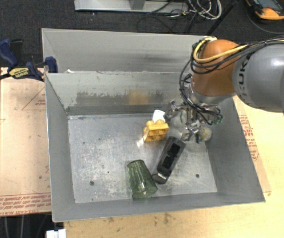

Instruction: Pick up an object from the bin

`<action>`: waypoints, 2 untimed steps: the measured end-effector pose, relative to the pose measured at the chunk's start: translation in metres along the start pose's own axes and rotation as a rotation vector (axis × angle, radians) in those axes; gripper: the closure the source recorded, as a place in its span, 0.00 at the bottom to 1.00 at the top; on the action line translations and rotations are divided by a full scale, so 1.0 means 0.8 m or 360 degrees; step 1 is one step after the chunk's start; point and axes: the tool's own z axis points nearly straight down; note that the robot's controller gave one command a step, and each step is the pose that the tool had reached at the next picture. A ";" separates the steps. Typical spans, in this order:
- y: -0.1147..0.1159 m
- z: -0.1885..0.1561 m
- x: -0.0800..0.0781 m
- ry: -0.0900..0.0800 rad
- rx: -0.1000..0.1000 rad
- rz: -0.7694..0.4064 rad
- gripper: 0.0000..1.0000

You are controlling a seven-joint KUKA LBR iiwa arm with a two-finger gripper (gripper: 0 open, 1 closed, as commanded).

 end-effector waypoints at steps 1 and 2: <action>0.000 0.000 0.001 -0.0001 0.0001 0.0001 0.00; 0.015 -0.001 -0.008 0.0000 0.0015 -0.0105 0.00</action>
Offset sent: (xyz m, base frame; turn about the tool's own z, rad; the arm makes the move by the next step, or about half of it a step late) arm -0.0062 0.0667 -0.0081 -0.2300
